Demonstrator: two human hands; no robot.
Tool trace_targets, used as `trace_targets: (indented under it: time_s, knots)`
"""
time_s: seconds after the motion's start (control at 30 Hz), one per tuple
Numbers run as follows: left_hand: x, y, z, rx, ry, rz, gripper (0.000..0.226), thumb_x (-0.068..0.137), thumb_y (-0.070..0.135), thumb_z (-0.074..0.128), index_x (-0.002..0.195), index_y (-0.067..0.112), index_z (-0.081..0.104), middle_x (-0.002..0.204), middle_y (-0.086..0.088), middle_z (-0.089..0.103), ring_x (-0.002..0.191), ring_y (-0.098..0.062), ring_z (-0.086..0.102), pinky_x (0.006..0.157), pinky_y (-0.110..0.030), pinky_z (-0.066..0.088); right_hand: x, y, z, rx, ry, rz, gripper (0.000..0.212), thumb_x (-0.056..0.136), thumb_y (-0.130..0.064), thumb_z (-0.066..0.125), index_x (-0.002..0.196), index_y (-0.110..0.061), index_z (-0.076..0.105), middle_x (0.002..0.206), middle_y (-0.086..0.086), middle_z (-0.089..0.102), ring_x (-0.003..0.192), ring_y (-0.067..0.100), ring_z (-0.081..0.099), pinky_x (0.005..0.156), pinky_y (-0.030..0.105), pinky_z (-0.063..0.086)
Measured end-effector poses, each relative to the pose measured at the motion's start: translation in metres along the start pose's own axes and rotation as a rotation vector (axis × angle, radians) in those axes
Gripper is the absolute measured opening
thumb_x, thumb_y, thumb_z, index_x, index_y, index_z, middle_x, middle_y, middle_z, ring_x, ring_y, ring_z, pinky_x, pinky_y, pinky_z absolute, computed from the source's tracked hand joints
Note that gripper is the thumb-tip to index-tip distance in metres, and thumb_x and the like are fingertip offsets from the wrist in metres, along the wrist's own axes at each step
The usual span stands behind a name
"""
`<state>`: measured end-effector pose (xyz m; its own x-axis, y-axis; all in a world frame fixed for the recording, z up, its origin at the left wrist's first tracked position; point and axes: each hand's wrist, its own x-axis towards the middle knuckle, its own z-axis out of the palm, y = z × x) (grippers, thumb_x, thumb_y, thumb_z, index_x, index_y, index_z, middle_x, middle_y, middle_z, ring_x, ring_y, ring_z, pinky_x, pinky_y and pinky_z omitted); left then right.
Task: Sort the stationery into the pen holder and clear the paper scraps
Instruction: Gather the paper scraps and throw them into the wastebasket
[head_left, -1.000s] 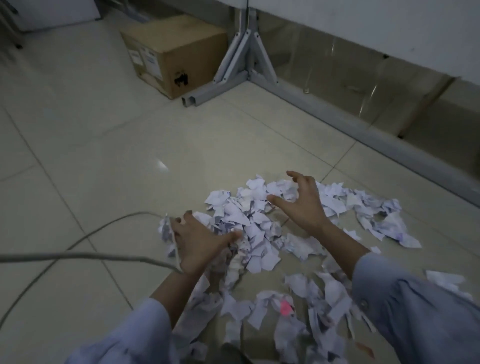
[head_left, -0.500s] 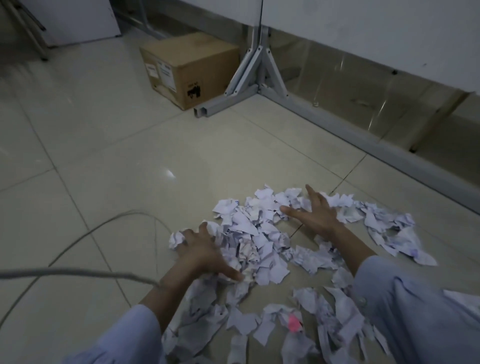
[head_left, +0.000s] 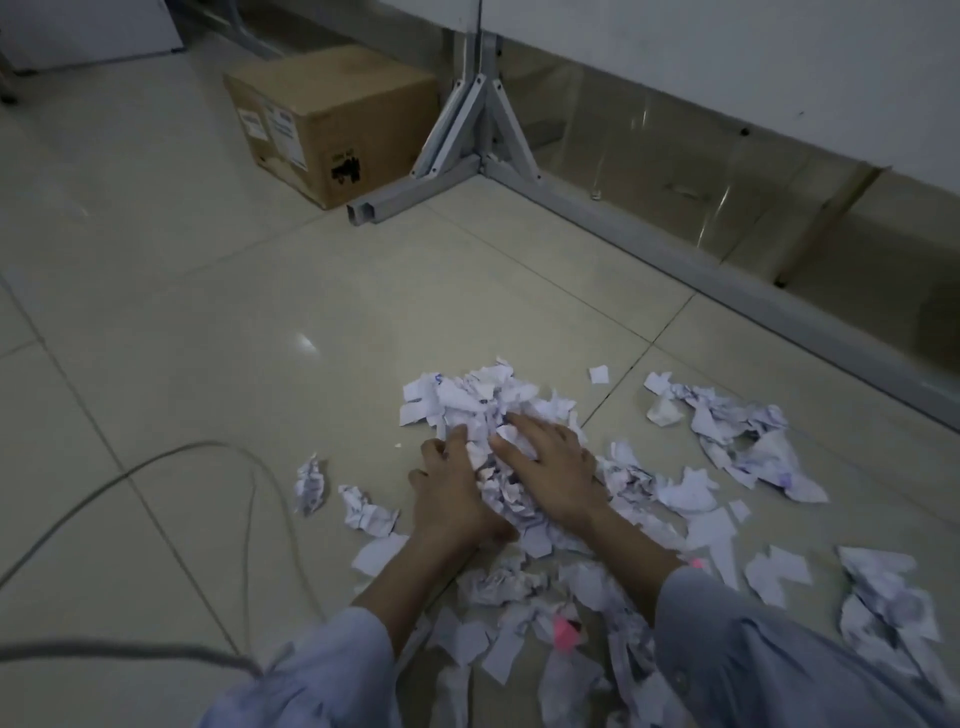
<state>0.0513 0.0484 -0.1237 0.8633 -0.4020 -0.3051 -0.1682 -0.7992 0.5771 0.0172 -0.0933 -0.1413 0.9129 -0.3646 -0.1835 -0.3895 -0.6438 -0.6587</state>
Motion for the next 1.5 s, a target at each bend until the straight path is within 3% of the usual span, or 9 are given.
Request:
trace_targets:
  time_s: [0.2,0.3,0.47,0.8,1.1,1.2,1.3,1.4,1.5]
  knots:
    - [0.001,0.023,0.005,-0.234,0.047,0.186,0.078,0.058,0.02,0.083,0.124,0.004,0.045,0.115,-0.015,0.051,0.107,-0.032,0.048,0.078,-0.031,0.04,-0.016,-0.009,-0.001,0.217,0.012,0.018,0.039,0.098,-0.05,0.038,0.126,-0.029,0.056,0.129,-0.004,0.059,0.127,0.017,0.044,0.103,0.023,0.027]
    - [0.0,0.039,0.006,-0.264,0.073,0.234,0.06,0.063,0.013,0.078,0.114,0.002,0.048,0.109,-0.017,0.054,0.101,-0.032,0.052,0.065,-0.025,0.03,-0.027,-0.014,-0.013,0.491,0.048,0.097,0.024,0.099,-0.041,0.044,0.107,-0.027,0.061,0.101,-0.012,0.065,0.105,0.012,0.061,0.083,0.007,0.042]
    - [-0.013,0.074,0.007,-0.283,0.093,0.364,0.055,0.066,0.01,0.076,0.114,0.004,0.049,0.11,-0.015,0.054,0.101,-0.028,0.05,0.065,-0.021,0.028,-0.052,-0.014,-0.048,0.664,0.187,0.109,0.024,0.097,-0.034,0.05,0.11,-0.018,0.064,0.095,-0.011,0.069,0.08,-0.008,0.064,0.065,0.003,0.044]
    - [-0.053,0.182,-0.03,-0.198,0.089,0.556,0.054,0.067,0.009,0.076,0.112,-0.001,0.048,0.111,-0.016,0.053,0.101,-0.027,0.046,0.067,-0.02,0.026,-0.094,-0.037,-0.155,0.744,0.397,0.131,0.027,0.095,-0.039,0.052,0.098,-0.017,0.066,0.093,0.002,0.071,0.088,0.013,0.067,0.077,0.027,0.052]
    - [-0.112,0.313,-0.062,-0.102,0.112,0.744,0.062,0.063,0.013,0.082,0.116,0.002,0.052,0.111,-0.016,0.055,0.102,-0.029,0.049,0.066,-0.017,0.025,-0.138,-0.038,-0.278,0.906,0.547,0.105,0.026,0.095,-0.034,0.052,0.1,-0.015,0.069,0.098,0.007,0.073,0.093,0.021,0.068,0.086,0.036,0.054]
    - [-0.136,0.355,-0.061,-0.108,0.138,0.843,0.056,0.065,0.011,0.081,0.114,0.004,0.057,0.109,-0.015,0.061,0.099,-0.031,0.056,0.066,-0.015,0.027,-0.155,-0.027,-0.318,0.929,0.567,0.114,0.025,0.093,-0.034,0.054,0.099,-0.016,0.07,0.097,0.007,0.073,0.091,0.021,0.068,0.082,0.034,0.053]
    - [-0.162,0.406,-0.049,-0.149,0.095,0.866,0.062,0.067,0.013,0.08,0.122,0.006,0.051,0.111,-0.01,0.062,0.095,-0.02,0.057,0.071,-0.009,0.033,-0.183,-0.007,-0.366,0.938,0.595,0.11,0.022,0.092,-0.035,0.055,0.094,-0.019,0.07,0.099,0.005,0.072,0.095,0.021,0.067,0.086,0.035,0.052]
    - [-0.188,0.451,-0.03,-0.184,0.018,0.858,0.067,0.068,0.01,0.079,0.126,0.004,0.046,0.111,-0.007,0.059,0.102,-0.021,0.055,0.079,-0.013,0.043,-0.215,0.014,-0.41,0.952,0.642,0.114,0.022,0.092,-0.033,0.055,0.09,-0.017,0.069,0.099,0.01,0.072,0.087,0.023,0.066,0.076,0.03,0.051]
    - [-0.211,0.493,0.0,-0.189,0.001,0.896,0.066,0.068,0.01,0.077,0.126,-0.001,0.046,0.114,-0.013,0.061,0.101,-0.025,0.057,0.074,-0.011,0.039,-0.251,0.041,-0.448,0.958,0.69,0.141,0.021,0.093,-0.033,0.054,0.09,-0.016,0.066,0.102,0.014,0.07,0.093,0.03,0.067,0.083,0.042,0.054]
